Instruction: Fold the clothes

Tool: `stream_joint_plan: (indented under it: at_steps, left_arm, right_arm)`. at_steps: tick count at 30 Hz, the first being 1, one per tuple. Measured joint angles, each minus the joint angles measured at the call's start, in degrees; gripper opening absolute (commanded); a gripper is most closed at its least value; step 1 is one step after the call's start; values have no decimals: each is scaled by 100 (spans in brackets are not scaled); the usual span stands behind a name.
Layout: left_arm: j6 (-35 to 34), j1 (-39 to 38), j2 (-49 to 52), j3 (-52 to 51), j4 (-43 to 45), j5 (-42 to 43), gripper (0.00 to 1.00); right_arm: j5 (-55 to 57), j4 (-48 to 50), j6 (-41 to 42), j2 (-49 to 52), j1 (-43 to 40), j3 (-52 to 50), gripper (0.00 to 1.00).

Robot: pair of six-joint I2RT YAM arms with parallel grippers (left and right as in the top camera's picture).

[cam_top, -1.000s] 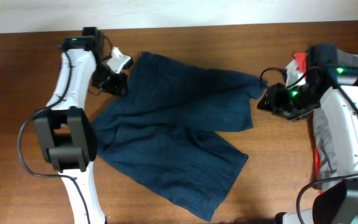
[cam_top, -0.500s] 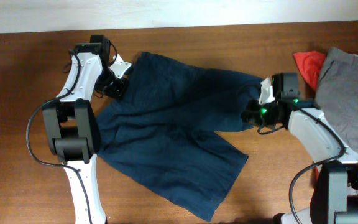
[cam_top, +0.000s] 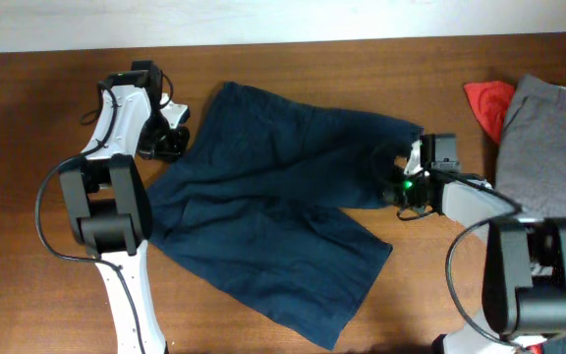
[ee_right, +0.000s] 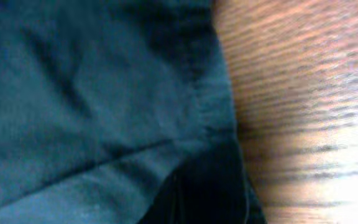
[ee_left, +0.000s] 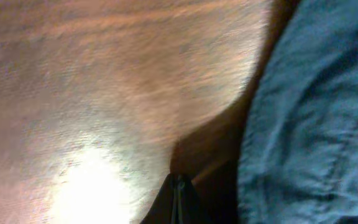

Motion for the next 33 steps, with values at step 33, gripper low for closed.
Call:
stream_joint_plan:
  at_steps: [33]
  left_arm:
    - [695, -651, 348, 944, 1864, 2450, 0]
  right_arm:
    - [492, -3027, -603, -1799, -264, 914, 13]
